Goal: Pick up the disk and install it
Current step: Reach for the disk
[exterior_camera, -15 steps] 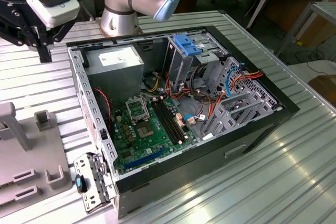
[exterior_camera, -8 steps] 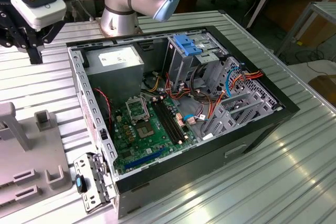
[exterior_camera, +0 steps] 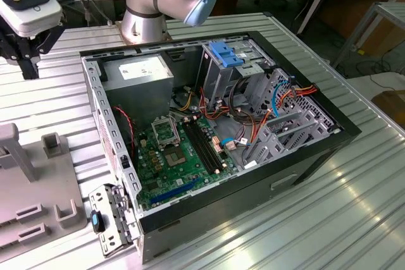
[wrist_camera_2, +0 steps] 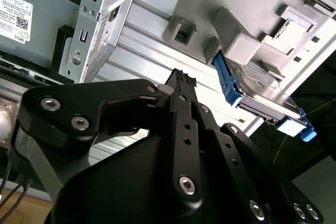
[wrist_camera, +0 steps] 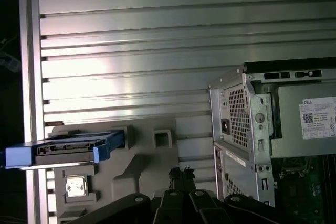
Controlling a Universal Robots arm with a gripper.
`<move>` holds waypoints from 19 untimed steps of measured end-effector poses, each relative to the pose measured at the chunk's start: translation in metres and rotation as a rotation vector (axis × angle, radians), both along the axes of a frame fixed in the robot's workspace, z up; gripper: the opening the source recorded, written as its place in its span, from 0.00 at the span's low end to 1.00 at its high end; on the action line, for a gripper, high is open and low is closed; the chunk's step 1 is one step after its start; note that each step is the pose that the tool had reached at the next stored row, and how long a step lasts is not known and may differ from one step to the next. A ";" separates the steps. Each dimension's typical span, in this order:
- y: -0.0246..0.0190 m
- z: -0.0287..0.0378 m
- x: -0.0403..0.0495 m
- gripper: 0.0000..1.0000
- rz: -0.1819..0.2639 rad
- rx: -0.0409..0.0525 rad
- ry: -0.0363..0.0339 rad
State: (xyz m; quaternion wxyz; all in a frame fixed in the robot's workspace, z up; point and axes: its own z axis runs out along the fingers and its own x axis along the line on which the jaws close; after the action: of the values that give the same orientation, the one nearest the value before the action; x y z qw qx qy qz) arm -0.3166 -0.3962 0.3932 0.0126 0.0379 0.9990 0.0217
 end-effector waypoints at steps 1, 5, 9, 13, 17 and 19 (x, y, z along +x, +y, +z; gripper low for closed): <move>0.0000 0.0000 -0.0016 0.11 0.000 0.0000 0.0000; 0.0000 0.0001 -0.0121 0.11 0.000 -0.0001 0.0004; 0.0000 0.0000 -0.0193 0.11 0.000 -0.0001 0.0004; 0.0000 0.0000 -0.0307 0.11 0.000 -0.0001 0.0005; 0.0000 0.0000 -0.0443 0.11 0.000 0.0000 0.0004; 0.0000 0.0000 -0.0499 0.11 0.000 -0.0001 0.0005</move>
State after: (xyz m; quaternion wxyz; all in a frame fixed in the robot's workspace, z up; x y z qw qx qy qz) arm -0.3666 -0.3961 0.3932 0.0124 0.0379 0.9990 0.0217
